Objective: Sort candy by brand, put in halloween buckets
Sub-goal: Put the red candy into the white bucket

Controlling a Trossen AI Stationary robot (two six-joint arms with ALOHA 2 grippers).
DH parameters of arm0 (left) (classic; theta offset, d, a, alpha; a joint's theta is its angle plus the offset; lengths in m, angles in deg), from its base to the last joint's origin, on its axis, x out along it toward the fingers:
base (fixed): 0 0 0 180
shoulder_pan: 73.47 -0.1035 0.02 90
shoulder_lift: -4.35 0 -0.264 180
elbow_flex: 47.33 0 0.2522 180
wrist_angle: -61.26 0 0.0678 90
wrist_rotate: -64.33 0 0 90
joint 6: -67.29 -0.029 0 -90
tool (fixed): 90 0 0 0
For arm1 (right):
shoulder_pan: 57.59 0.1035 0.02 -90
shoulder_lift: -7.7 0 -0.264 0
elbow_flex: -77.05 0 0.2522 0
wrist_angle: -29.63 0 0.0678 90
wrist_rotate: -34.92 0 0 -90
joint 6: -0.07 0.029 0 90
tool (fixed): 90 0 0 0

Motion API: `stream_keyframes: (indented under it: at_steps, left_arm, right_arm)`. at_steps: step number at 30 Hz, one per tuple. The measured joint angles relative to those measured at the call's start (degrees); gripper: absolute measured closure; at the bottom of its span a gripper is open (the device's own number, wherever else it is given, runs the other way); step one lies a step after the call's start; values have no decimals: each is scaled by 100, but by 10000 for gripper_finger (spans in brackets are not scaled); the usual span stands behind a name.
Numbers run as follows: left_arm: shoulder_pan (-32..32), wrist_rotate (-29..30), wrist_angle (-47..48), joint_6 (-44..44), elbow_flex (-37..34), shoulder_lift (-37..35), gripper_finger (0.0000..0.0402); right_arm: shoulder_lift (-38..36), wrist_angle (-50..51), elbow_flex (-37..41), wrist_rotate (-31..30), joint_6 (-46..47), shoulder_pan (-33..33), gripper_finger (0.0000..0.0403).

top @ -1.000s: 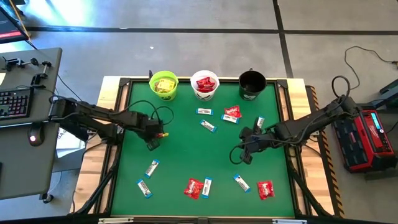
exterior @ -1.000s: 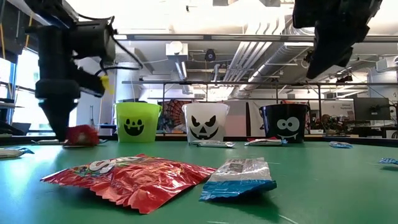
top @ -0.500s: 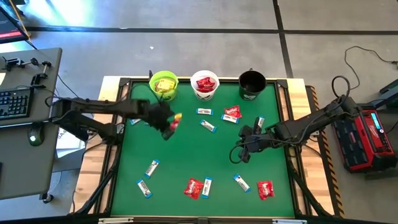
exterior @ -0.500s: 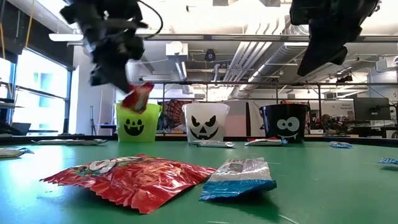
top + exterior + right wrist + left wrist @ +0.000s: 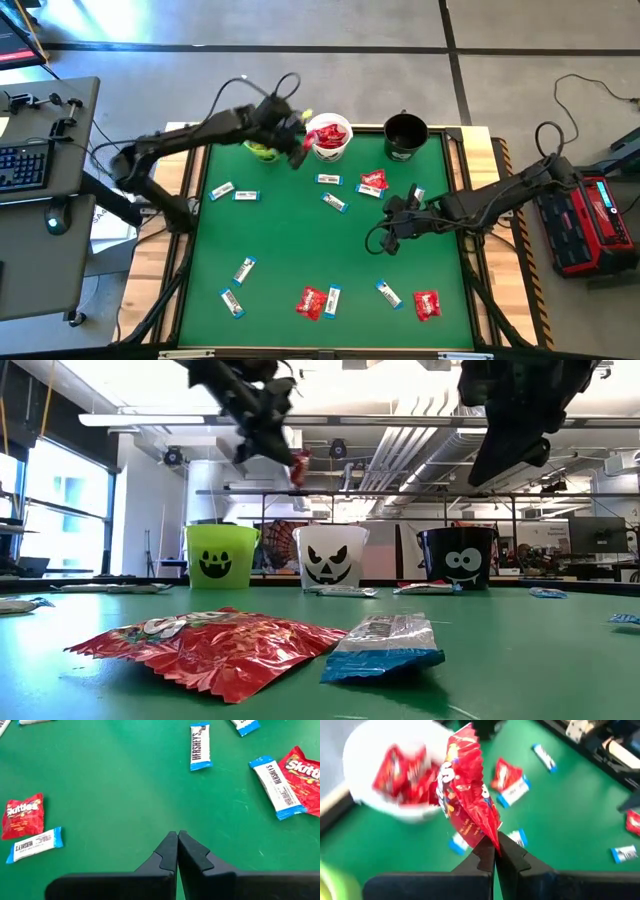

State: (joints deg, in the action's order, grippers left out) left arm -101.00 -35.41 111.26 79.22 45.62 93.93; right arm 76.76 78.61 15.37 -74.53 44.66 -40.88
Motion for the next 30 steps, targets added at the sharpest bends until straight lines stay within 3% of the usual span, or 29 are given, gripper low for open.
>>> stream_keyframes:
  at_steps: [9, 12, 18, 30]
  left_arm:
    - [-291, -261, 8, -597, 1541, 1707, 401]
    - [-325, -664, 13, -599, 1784, 2120, 401]
    - [-327, -922, -42, -515, 1837, 2624, 401]
    - [-386, -533, -396, -440, 1843, 2868, 401]
  right_arm:
    - [0, 5, 0, 2, -6, -184, 402]
    - [0, 5, 0, -14, 20, -230, 402]
    - [0, -39, 0, -156, 44, -254, 402]
    - [0, -211, 0, -224, 97, -254, 402]
